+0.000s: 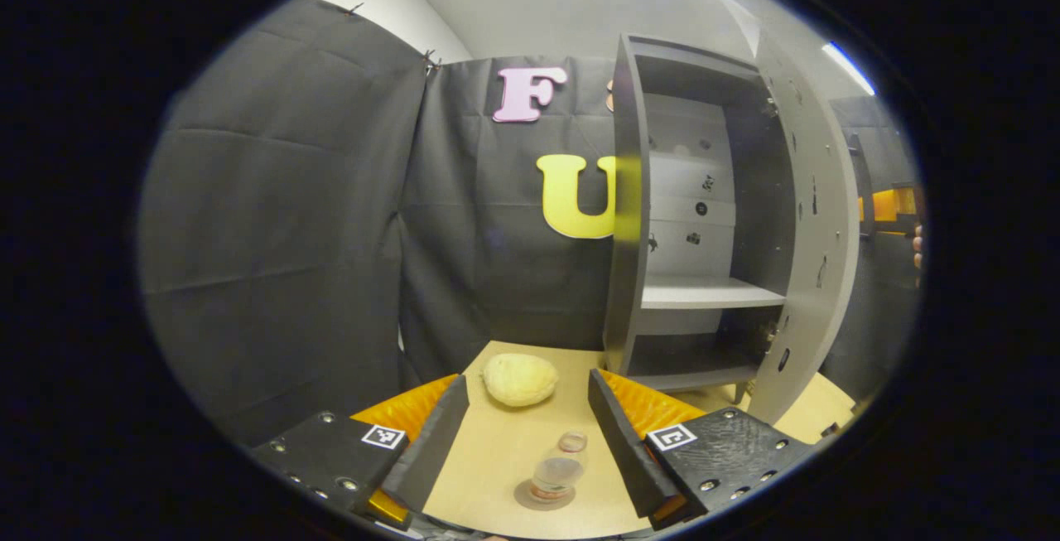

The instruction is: Open the cabinet door with the right hand, grasp the bottle in the cabinet with the left hand and place it on the coaster, then close the cabinet door with the right hand.

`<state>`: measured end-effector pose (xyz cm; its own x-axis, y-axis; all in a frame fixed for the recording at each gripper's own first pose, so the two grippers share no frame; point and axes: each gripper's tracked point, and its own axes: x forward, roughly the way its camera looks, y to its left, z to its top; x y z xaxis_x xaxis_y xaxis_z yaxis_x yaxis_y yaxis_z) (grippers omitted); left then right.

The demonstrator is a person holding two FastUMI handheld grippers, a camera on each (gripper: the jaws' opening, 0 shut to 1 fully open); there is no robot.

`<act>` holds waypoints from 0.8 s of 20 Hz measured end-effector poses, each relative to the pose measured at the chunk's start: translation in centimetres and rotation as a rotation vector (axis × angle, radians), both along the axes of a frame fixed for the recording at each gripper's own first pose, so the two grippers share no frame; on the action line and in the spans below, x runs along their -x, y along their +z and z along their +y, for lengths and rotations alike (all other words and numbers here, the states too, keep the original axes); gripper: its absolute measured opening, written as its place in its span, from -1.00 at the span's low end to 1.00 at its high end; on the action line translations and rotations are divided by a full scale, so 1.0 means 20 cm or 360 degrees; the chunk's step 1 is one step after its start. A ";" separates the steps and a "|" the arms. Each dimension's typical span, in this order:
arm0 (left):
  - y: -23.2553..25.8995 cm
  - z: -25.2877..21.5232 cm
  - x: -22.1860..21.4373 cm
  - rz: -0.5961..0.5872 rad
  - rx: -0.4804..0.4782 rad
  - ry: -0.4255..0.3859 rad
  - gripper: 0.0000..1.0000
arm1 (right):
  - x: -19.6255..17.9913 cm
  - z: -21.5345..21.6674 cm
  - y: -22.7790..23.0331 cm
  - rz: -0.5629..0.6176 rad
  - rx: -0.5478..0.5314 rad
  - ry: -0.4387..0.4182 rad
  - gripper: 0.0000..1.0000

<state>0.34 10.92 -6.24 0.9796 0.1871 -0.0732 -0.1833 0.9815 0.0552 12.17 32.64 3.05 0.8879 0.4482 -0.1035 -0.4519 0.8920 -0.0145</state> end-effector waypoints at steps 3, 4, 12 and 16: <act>0.01 0.08 0.01 -0.0007 0.0007 0.0050 0.75 | -0.08 0.13 -0.04 0.0028 0.0010 0.0086 0.89; 0.00 0.12 0.03 0.0000 0.0010 0.0072 0.75 | -0.10 0.17 -0.05 0.0036 0.0010 0.0111 0.89; -0.05 0.20 0.02 0.0003 0.0074 0.0111 0.80 | -0.07 0.26 -0.11 0.0016 0.0111 0.0135 0.90; -0.04 0.14 -0.04 -0.0009 0.0121 0.0027 0.76 | -0.05 0.16 -0.10 -0.0008 0.0082 0.0084 0.90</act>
<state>1.16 13.63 -7.09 0.9768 0.1977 -0.0824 -0.2000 0.9796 -0.0205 13.25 35.79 1.09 0.8638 0.4886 -0.1230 -0.4981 0.8649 -0.0620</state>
